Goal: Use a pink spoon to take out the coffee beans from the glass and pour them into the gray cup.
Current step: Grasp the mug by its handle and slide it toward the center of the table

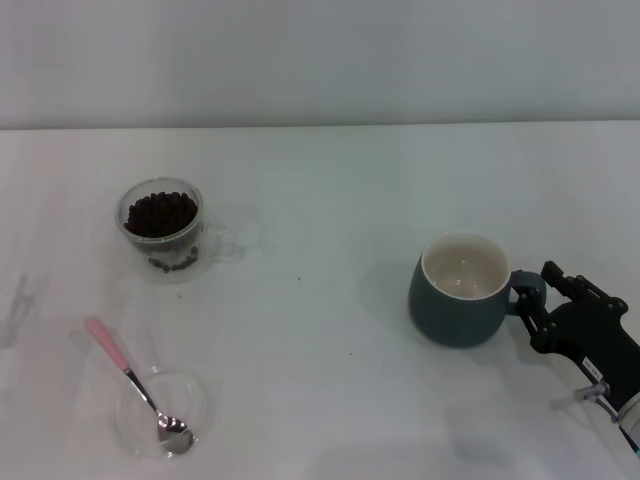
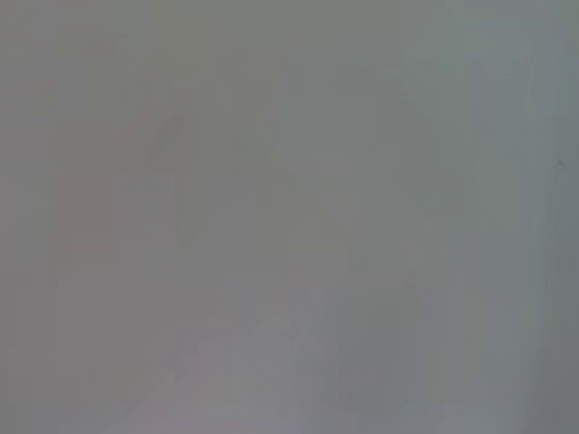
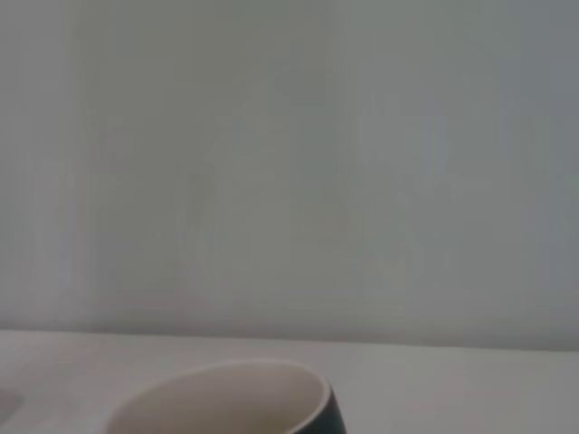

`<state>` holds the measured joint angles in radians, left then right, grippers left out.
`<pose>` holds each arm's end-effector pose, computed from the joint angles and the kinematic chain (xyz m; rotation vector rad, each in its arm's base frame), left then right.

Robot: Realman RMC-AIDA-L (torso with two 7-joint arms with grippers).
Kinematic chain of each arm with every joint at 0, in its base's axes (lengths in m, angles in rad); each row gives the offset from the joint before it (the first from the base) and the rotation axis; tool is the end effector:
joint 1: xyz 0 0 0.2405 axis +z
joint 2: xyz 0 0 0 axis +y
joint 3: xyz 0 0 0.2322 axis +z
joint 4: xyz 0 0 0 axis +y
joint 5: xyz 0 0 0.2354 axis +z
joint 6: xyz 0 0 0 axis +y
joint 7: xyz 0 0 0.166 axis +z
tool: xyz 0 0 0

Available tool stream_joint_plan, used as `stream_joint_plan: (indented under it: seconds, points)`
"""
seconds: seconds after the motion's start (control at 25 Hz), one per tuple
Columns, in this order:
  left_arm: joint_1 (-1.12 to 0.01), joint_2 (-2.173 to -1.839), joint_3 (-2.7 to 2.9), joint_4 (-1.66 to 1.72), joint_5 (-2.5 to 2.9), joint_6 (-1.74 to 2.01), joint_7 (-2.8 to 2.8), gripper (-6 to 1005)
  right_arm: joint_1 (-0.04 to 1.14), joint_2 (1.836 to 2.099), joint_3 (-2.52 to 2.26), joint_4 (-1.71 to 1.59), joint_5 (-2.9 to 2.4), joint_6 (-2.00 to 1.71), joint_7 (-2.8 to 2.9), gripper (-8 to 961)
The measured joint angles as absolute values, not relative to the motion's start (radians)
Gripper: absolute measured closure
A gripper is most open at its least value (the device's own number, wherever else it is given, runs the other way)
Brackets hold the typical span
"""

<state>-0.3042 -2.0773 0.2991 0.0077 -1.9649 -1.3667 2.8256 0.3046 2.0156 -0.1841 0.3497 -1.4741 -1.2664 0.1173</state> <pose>-0.3772 0.2887 0.0128 -1.5193 -0.5906 -0.7027 0.3478 0.2558 -0.0769 -1.7926 0.7281 0.6484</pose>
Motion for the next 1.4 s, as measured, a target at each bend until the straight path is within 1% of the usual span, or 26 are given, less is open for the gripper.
stream_joint_plan:
  seconds: [0.4, 0.6, 0.96, 1.4]
  points:
    - [-0.307, -2.077, 0.299, 0.008, -1.965, -1.365, 2.826, 110, 0.326, 2.014, -0.193, 0.343, -1.482, -1.266, 0.118, 686]
    - [-0.310, -2.078, 0.299, 0.008, -1.965, -1.365, 2.826, 110, 0.336, 2.014, -0.189, 0.338, -1.573, -1.265, 0.115, 758]
    - [-0.316, -2.079, 0.300, 0.001, -1.965, -1.365, 2.826, 110, 0.365, 2.018, -0.182, 0.365, -1.729, -1.257, 0.115, 765]
    - [-0.316, -2.082, 0.304, -0.004, -1.962, -1.365, 2.826, 111, 0.413, 2.022, -0.181, 0.388, -1.813, -1.166, 0.112, 786]
